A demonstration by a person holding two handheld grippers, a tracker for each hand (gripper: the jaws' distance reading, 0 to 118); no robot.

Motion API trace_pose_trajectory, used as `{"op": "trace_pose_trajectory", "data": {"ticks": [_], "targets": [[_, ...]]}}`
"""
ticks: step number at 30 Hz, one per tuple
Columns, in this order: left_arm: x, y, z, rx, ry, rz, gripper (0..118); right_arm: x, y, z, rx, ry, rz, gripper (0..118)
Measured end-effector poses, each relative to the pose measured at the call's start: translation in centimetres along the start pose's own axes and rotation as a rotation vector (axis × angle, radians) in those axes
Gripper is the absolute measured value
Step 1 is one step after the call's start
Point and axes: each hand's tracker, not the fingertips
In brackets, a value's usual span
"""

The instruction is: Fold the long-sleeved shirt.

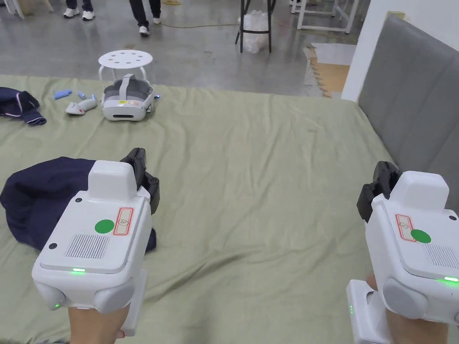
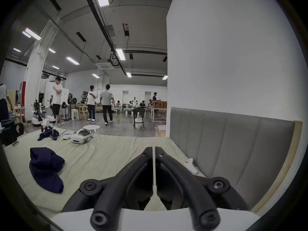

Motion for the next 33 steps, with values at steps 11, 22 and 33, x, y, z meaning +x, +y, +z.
{"op": "trace_pose_trajectory", "data": {"ticks": [11, 22, 33], "targets": [[-11.6, 0.3, 7.3, -0.019, 0.337, -0.022, 6, -17.9, 1.6, 0.0, 0.054, 0.460, -0.023, 1], [-16.5, -0.1, 2.1, -0.308, 0.264, 0.115, 109, -24.3, 0.6, 0.0, 0.030, 0.613, 0.004, 1], [-19.6, -10.7, -20.8, -0.773, 0.110, 0.126, 104, -23.5, -3.3, -4.1, -0.080, 0.586, 0.041, 1]]}}
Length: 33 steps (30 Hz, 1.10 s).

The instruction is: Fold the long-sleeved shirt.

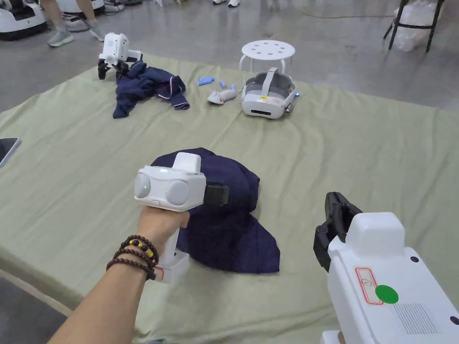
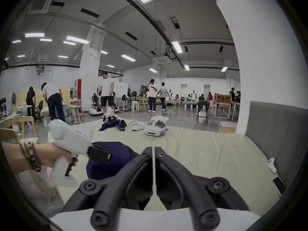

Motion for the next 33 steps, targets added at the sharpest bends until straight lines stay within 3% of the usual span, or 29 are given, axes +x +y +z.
{"op": "trace_pose_trajectory", "data": {"ticks": [2, 3, 4, 5, 9, 11, 16, 21, 25, 29, 33], "targets": [[0.5, -0.4, -3.3, -0.084, 0.017, -0.038, 90, 0.5, -0.5, -0.5, -0.019, -0.011, 0.011, 1], [0.6, -0.7, -4.1, -0.109, 0.033, -0.048, 77, 0.8, -0.6, -0.7, -0.024, -0.017, 0.015, 1], [1.3, -1.3, -3.0, -0.099, 0.035, -0.034, 47, 1.1, -0.8, -0.9, -0.030, -0.022, 0.018, 1], [1.6, -1.4, -2.4, -0.098, 0.025, -0.019, 27, 1.4, -1.0, -1.1, -0.035, -0.025, 0.020, 1], [0.6, 0.9, -0.8, -0.118, -0.034, -0.009, 21, 2.2, -1.2, -0.9, -0.045, -0.035, 0.016, 1], [0.6, 2.8, 2.6, -0.028, -0.088, -0.004, 20, 2.9, -1.1, -0.2, -0.039, -0.044, 0.007, 1], [8.0, 5.4, 10.6, 0.152, -0.179, -0.168, 20, 6.0, -0.4, 3.3, -0.014, -0.130, -0.021, 1], [20.1, 5.4, 15.5, 0.247, -0.446, -0.276, 20, 10.5, 0.2, 8.0, 0.009, -0.266, -0.013, 1], [31.5, 1.5, 13.5, 0.182, -0.619, -0.362, 20, 14.6, 0.0, 12.4, 0.000, -0.401, -0.034, 1], [40.2, -5.2, 8.6, -0.037, -0.782, -0.305, 20, 18.0, -0.8, 16.0, -0.039, -0.530, -0.044, 1], [44.7, -10.9, 6.2, -0.116, -0.767, -0.392, 23, 19.7, -1.4, 18.1, -0.060, -0.581, -0.060, 1]]}}
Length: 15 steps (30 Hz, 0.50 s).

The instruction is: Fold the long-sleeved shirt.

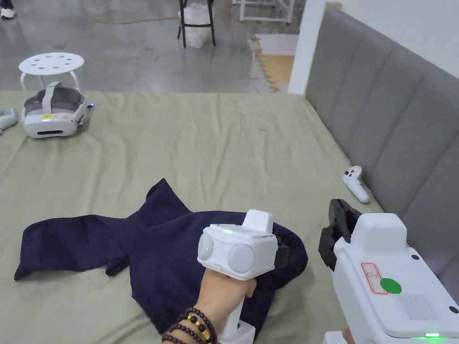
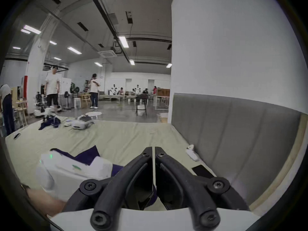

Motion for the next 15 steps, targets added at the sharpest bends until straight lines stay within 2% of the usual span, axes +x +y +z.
{"op": "trace_pose_trajectory", "data": {"ticks": [1, 3, 4, 6, 9, 11, 12, 15], "targets": [[0.0, -0.2, 0.1, 0.014, 0.004, 0.001, 42, 0.3, -0.1, 0.0, -0.004, -0.006, 0.002, 1], [-0.1, 0.3, 1.9, 0.057, 0.001, -0.021, 91, 0.5, -0.3, 0.1, -0.008, -0.003, 0.004, 1], [-0.2, 0.8, 3.2, 0.068, 0.023, -0.043, 111, 0.3, -0.3, 0.0, -0.015, 0.002, 0.005, 1], [-0.9, 1.3, 6.9, 0.182, 0.098, -0.091, 105, -0.1, -0.3, -0.3, -0.034, 0.012, 0.016, 1], [-0.9, 1.2, 14.1, 0.295, 0.222, -0.119, 105, -0.9, -0.1, -0.6, -0.027, 0.039, 0.006, 1], [-2.9, -0.4, 17.7, 0.348, 0.322, -0.127, 97, -1.4, 0.2, -0.4, -0.026, 0.054, -0.003, 1], [-3.4, -1.5, 19.6, 0.361, 0.371, -0.113, 87, -1.7, 0.3, -0.3, -0.024, 0.065, -0.006, 1], [-4.8, -5.0, 24.3, 0.409, 0.446, -0.046, 30, -2.3, 0.5, -0.2, -0.023, 0.085, -0.011, 1]]}}
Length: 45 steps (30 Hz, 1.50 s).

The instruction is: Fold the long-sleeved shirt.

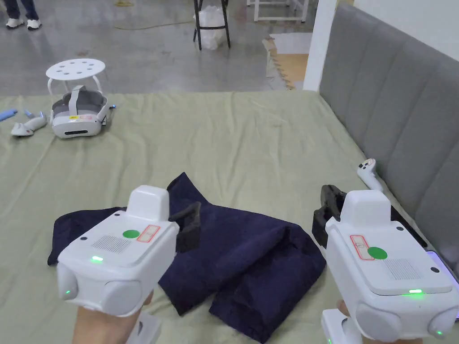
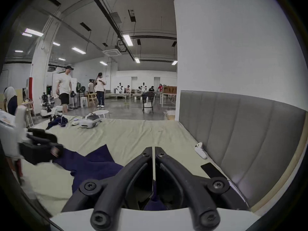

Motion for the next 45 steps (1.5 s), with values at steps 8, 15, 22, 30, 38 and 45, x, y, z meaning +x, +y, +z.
{"op": "trace_pose_trajectory", "data": {"ticks": [8, 15, 22, 30, 38, 45], "targets": [[-3.8, -3.5, 4.4, -0.043, 0.060, 0.133, 3, -1.1, 0.1, 0.0, -0.008, 0.029, 0.002, 1], [-3.9, -6.5, -4.9, -0.264, 0.024, 0.156, 107, -1.0, -0.1, -0.2, -0.016, 0.039, 0.012, 2], [-3.6, -10.0, -16.2, -0.441, 0.023, 0.163, 66, 1.1, -1.1, -1.9, -0.092, -0.017, 0.016, 11], [-1.2, -7.7, -13.0, -0.452, -0.014, 0.114, 14, 6.1, -5.7, -13.3, -0.580, 0.059, -0.063, 118], [-3.0, -5.5, -11.9, -0.401, -0.055, 0.147, 14, 6.7, -14.1, -21.9, -0.850, 0.118, -0.102, 101], [-3.6, -1.6, -11.4, -0.291, -0.067, 0.090, 14, 5.0, -7.8, -17.6, -0.664, 0.202, 0.034, 9]]}}
